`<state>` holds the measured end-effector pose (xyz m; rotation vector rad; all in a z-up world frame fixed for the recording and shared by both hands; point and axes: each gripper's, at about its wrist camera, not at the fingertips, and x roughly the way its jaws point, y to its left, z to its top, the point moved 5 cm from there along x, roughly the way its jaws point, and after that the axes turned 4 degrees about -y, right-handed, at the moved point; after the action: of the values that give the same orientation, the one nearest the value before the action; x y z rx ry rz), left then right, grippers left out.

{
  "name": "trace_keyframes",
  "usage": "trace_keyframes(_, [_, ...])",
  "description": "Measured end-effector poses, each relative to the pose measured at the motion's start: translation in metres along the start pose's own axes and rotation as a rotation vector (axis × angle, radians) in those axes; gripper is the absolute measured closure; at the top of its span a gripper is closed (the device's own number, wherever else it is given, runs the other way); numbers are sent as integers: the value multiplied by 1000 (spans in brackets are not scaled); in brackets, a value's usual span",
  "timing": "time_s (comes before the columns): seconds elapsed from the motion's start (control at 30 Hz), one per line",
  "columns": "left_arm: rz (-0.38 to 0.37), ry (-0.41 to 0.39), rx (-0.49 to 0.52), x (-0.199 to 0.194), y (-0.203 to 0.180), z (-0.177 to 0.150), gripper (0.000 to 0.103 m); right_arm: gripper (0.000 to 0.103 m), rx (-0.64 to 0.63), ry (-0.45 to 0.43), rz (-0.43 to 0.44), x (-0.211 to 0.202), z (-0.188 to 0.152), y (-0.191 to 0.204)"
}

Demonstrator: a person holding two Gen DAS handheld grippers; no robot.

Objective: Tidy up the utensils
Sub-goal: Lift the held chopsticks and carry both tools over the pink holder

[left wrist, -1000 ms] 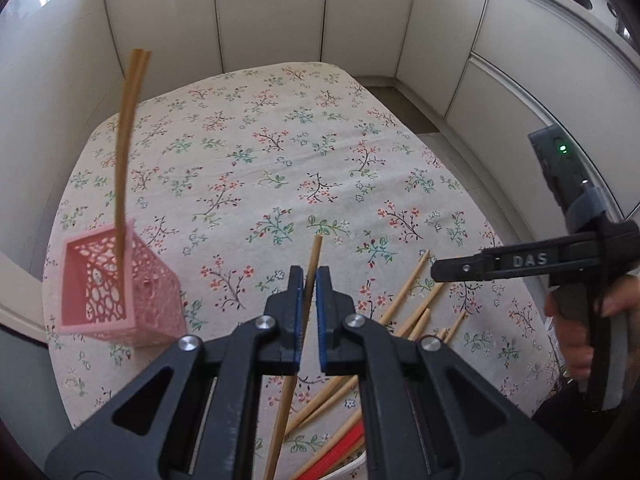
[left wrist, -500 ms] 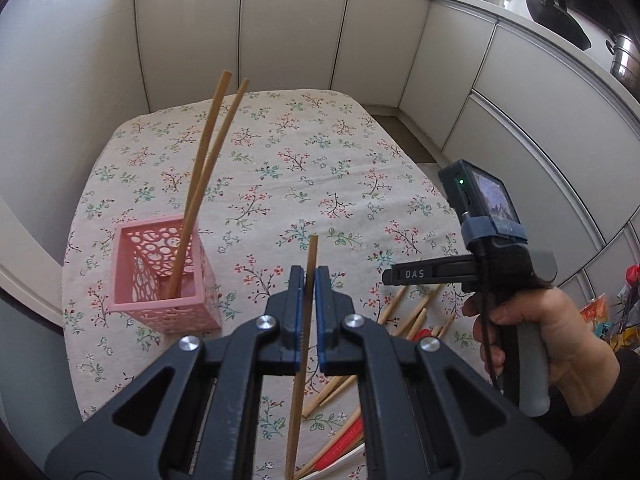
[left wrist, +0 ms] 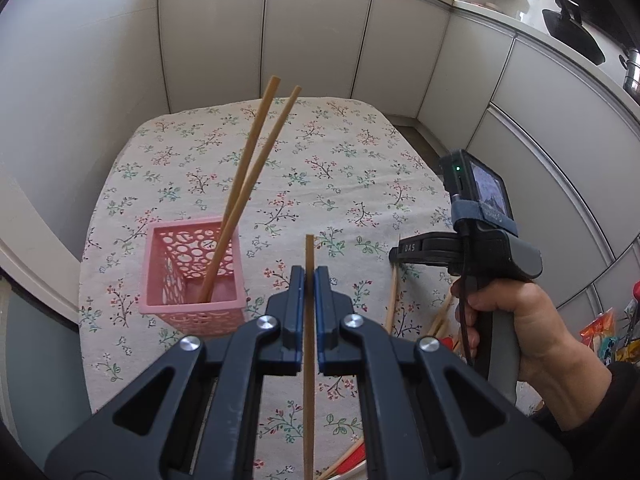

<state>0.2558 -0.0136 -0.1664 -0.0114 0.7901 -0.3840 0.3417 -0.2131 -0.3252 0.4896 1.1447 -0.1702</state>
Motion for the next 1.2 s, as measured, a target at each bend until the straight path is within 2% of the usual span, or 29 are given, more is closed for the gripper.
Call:
trace_keyframes(0.13, [6, -30, -7, -7, 3, 5, 98, 96, -34, -48, 75, -16, 5, 15])
trace_keyframes(0.3, [25, -88, 3, -20, 1, 14, 98, 97, -135, -165, 138, -68, 1, 43])
trace_keyframes(0.47, [43, -160, 19, -38, -2, 21, 98, 97, -235, -286, 163, -121, -12, 56])
trace_keyframes(0.7, [57, -253, 36, -62, -8, 29, 98, 98, -305, -420, 188, -177, -25, 63])
trace_keyframes(0.97, [64, -410, 37, -92, -10, 40, 98, 98, -388, -614, 194, -240, -35, 76])
trace_keyframes(1.2, [68, -496, 1, -111, 8, 50, 98, 98, -417, -693, 252, -275, -37, 90])
